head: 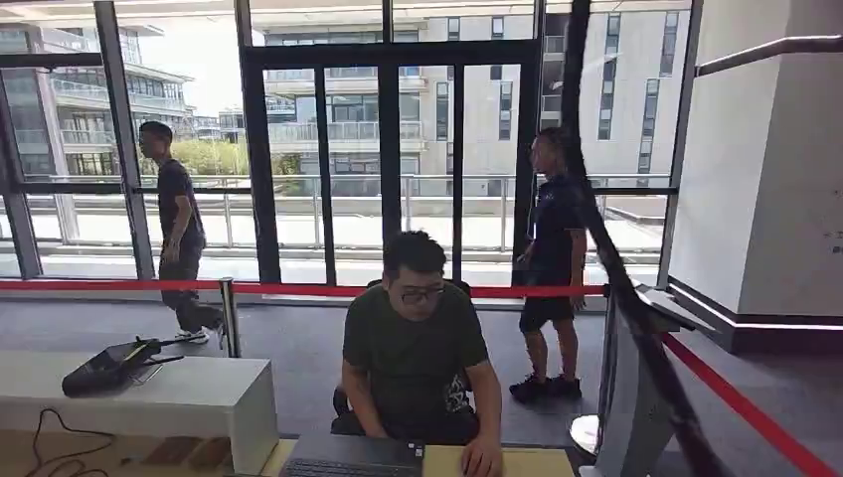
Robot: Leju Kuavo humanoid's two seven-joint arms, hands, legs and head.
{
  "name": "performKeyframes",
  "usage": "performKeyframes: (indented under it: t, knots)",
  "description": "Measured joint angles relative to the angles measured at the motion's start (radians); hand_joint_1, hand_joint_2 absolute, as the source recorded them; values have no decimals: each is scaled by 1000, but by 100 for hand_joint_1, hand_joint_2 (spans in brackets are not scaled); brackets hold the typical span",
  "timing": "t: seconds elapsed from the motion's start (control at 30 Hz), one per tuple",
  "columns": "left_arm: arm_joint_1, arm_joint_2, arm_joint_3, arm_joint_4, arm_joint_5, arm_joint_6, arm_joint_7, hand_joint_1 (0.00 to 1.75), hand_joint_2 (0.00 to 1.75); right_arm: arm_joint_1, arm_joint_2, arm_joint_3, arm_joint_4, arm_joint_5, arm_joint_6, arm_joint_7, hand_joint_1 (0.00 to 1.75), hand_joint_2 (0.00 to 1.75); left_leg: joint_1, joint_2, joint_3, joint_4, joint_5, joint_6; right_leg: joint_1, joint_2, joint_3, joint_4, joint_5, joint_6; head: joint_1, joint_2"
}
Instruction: Pass the card to the sensor for recognition and then transmit it.
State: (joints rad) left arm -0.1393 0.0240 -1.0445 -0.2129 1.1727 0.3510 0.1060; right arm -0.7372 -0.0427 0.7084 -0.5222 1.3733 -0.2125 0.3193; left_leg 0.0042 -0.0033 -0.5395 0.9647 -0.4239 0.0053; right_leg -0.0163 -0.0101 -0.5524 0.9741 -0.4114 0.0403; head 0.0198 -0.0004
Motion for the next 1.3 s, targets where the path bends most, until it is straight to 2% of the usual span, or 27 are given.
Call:
performKeyframes:
  t: [0.7, 1.07, 1.3]
  knots:
    - [2, -3, 0, 0, 0, -11, -14, 0, 175, -16, 19, 0, -9, 0, -31, -23, 175, 175, 0, 0, 0, 0, 0, 0, 0, 0, 0, 0, 0, 0, 0, 0]
    - [4, 0, 0, 0, -5, -44, -22, 0, 175, -66, 11, 0, -100, 27, 27, 1, 175, 175, 0, 0, 0, 0, 0, 0, 0, 0, 0, 0, 0, 0, 0, 0]
    - [4, 3, 0, 0, -12, -39, -21, 0, 175, -67, -3, 0, -160, 27, 50, 6, 175, 175, 0, 0, 0, 0, 0, 0, 0, 0, 0, 0, 0, 0, 0, 0]
